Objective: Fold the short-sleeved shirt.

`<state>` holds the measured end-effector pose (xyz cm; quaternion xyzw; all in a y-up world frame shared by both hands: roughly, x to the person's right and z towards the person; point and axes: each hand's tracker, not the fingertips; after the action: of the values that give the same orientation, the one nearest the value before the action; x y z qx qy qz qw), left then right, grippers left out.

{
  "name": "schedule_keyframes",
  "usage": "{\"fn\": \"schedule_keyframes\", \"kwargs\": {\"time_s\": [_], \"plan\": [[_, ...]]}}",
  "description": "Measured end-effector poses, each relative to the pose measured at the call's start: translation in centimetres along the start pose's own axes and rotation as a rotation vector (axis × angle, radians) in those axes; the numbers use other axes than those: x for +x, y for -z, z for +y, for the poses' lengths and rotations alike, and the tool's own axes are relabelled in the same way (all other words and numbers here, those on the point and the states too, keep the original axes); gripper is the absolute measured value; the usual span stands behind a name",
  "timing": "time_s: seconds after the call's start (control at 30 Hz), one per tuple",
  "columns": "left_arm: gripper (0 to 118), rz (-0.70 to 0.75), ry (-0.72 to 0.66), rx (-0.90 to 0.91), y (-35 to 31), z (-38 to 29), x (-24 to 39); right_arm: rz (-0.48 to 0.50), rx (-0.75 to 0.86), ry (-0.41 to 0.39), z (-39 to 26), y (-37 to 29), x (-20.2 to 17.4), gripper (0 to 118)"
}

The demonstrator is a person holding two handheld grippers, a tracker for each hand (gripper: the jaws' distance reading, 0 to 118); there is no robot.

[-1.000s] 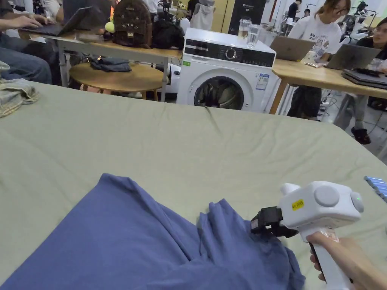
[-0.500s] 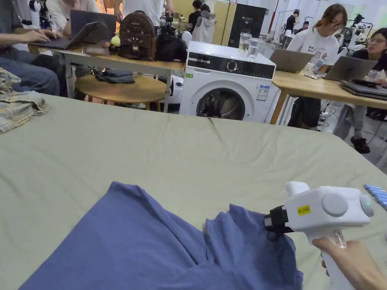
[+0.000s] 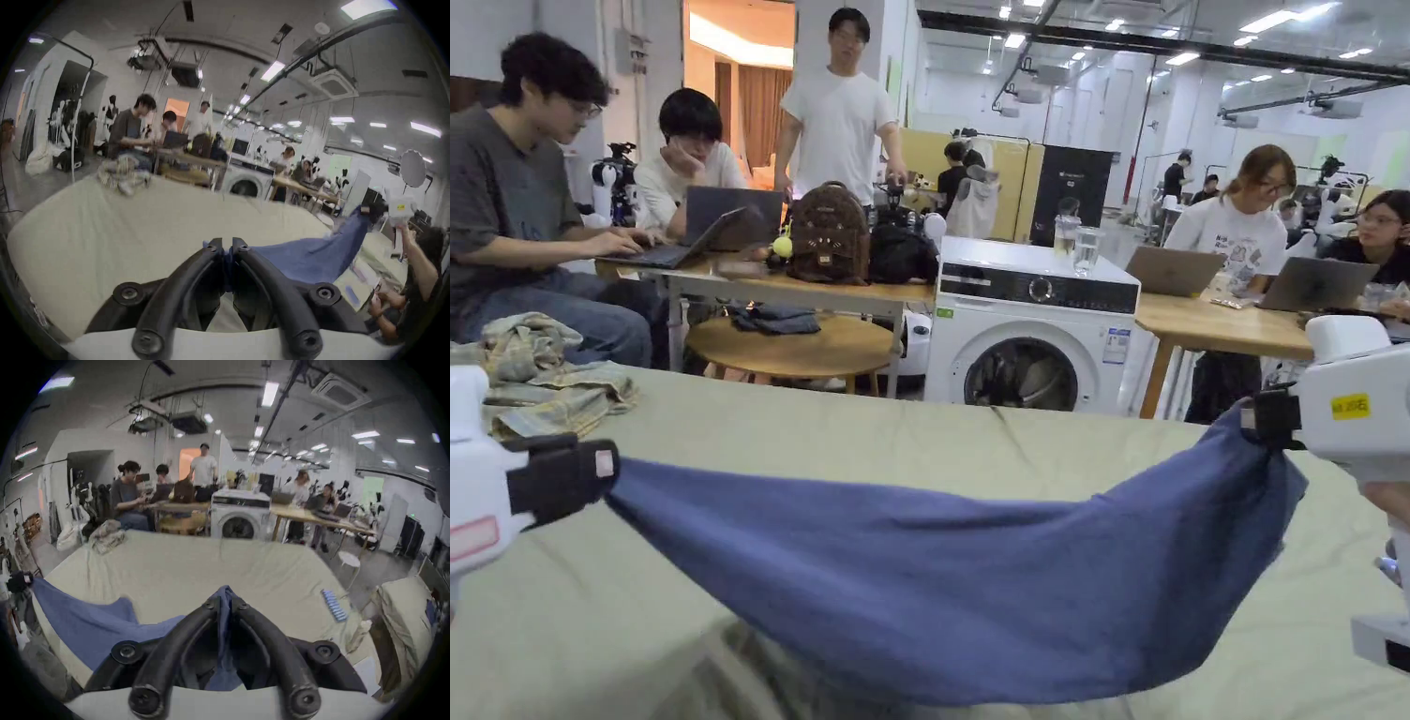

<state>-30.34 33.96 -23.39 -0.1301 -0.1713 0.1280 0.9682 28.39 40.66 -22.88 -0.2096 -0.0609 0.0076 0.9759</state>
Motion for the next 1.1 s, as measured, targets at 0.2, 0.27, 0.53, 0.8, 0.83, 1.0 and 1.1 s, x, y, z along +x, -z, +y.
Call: {"fn": "schedule_keyframes", "kwargs": {"time_s": [0.2,0.27,0.53,0.8,0.83,1.0,1.1], "plan": [[1,0.056,0.006,0.094,5.1,10.8,-0.2,-0.048,0.097,0.11,4.7,0.5,1.6,6],[1,0.087,0.039,0.122,6.5,13.3,0.4,-0.05,0.127,0.122,6.0,1.4,1.4,6],[1,0.164,0.117,0.14,13.4,20.1,1.6,-0.105,0.19,0.084,12.4,7.2,-1.2,5],[1,0.251,0.203,0.081,19.1,19.4,-0.3,-0.106,0.222,0.111,13.6,13.4,-3.2,5],[1,0.253,0.196,0.086,21.2,20.1,-1.7,-0.109,0.209,0.103,13.6,14.4,-3.5,5],[1,0.272,0.181,0.058,23.7,17.5,-3.3,-0.119,0.18,0.061,11.9,18.1,-4.8,5],[1,0.285,0.189,-0.011,25.0,13.5,-4.4,-0.111,0.126,0.049,8.8,20.4,-5.5,5]]}}
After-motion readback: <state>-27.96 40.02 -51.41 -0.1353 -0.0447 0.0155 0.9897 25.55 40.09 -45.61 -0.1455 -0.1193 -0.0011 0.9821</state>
